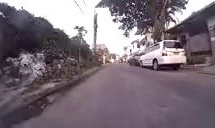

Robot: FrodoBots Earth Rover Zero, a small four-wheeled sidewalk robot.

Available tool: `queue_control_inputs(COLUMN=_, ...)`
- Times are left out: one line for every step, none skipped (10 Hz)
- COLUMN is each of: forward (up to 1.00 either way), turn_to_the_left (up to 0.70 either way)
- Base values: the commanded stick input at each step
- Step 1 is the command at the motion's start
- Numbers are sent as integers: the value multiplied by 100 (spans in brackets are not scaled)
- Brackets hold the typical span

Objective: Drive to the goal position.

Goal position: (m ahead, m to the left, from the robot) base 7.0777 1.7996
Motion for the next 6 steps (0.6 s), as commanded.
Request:
queue_control_inputs(forward=100, turn_to_the_left=-38)
queue_control_inputs(forward=100, turn_to_the_left=-34)
queue_control_inputs(forward=100, turn_to_the_left=-26)
queue_control_inputs(forward=100, turn_to_the_left=-17)
queue_control_inputs(forward=100, turn_to_the_left=-9)
queue_control_inputs(forward=100, turn_to_the_left=0)
